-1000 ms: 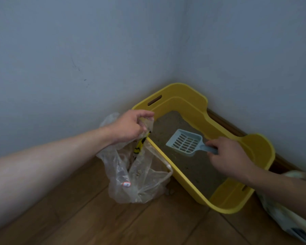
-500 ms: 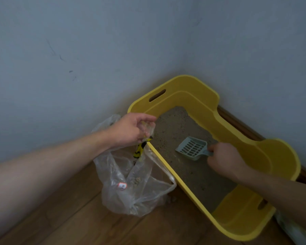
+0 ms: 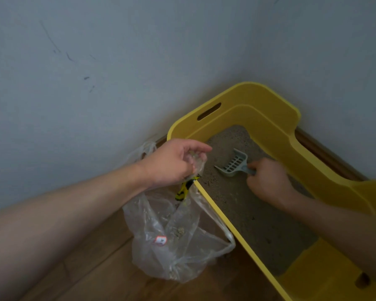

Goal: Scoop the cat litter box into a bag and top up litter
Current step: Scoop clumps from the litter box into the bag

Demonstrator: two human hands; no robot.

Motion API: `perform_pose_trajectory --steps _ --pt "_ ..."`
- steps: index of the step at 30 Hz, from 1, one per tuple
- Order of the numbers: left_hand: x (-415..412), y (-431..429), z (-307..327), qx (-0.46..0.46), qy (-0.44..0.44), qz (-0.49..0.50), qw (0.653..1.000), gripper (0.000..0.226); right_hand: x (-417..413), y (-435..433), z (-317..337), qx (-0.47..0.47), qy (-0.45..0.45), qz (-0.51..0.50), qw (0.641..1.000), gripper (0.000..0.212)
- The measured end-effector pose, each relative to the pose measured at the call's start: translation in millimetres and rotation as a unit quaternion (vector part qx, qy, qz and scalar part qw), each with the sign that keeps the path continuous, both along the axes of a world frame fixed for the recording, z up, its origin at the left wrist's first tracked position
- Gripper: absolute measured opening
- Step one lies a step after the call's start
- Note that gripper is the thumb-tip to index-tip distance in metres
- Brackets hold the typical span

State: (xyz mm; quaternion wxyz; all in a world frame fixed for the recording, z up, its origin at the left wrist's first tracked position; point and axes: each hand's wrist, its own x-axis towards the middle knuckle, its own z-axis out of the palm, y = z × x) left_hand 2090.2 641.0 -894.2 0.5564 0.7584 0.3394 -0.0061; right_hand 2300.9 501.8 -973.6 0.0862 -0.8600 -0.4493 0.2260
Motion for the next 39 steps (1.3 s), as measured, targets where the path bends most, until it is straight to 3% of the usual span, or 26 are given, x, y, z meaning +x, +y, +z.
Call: perform_pose_trajectory --steps 9,16,33,39 --pt "0 -4 7 -0.047 -0.008 -0.008 0.999 0.06 -8 15 -22 0.062 0.024 -0.024 0.997 0.029" --pt "0 -5 12 -0.027 0.004 -0.025 0.999 0.061 -9 5 -31 0.094 0.031 -0.018 0.995 0.035" --pt "0 -7 13 0.007 0.01 -0.002 1.0 0.064 -11 -19 1 0.145 0.005 -0.007 0.989 0.034" --pt "-6 -8 25 -0.003 -0.027 0.016 0.999 0.062 -17 -24 13 0.159 0.003 -0.002 0.987 0.032"
